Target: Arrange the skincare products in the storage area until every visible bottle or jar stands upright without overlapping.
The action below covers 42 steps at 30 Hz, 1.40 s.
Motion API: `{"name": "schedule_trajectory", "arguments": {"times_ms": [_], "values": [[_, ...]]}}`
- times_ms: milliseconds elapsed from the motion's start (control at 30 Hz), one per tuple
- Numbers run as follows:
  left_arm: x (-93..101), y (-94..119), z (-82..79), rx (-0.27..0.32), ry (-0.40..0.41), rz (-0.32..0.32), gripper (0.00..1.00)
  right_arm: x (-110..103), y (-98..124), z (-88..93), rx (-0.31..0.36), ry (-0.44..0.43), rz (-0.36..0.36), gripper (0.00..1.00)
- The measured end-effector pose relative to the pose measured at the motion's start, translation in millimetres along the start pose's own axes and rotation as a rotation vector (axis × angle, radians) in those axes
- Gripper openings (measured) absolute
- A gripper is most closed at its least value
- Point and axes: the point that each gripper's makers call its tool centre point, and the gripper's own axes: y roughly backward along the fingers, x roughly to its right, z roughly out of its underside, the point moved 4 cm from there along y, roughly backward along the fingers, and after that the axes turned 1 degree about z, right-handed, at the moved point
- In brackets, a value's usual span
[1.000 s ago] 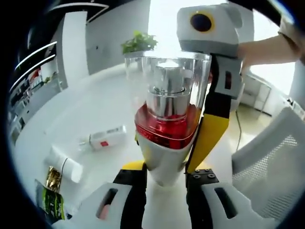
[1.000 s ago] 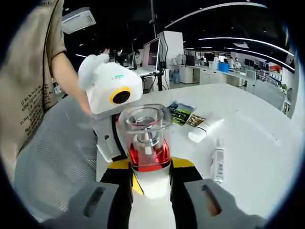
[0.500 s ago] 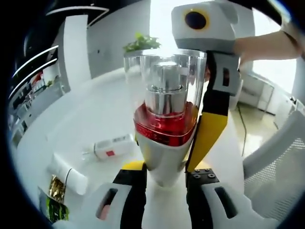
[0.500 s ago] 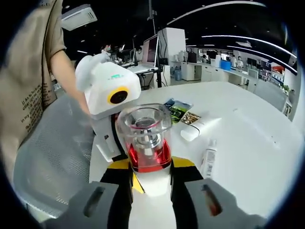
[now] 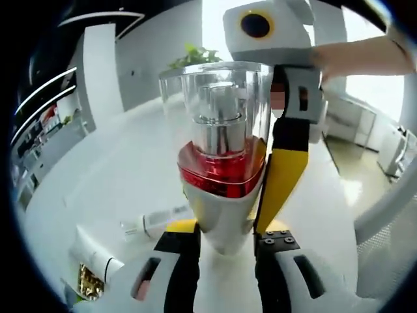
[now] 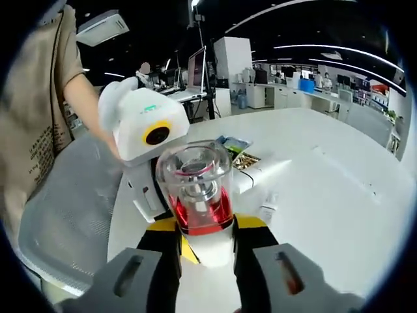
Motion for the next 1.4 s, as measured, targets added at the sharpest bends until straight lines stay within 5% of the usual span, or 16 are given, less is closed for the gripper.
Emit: {"name": "schedule_trajectory", "arguments": {"times_ms": [633,900,1033,1400], "values": [[-8.1,-5,0.6,-0.004,0.041,-0.022,0.28,9,-1,-0.3,-0.009,0.014,-0.025,0.30],[-8.2,-5,1.0,-0.001,0.054,-0.026,0.29,13,2,0.5,0.010,-0.049,0.027,0.40],[-5.5,-3,1.3,0.002,0.064,-0.008,0.43,10,5,3.2,0.008,-0.066,0.045,0.44],[5.8,15,9.4,-0.016,0.048,0.014,0.50,-7,10,3.1,0.050,-0.123,0.123,0.48]]}}
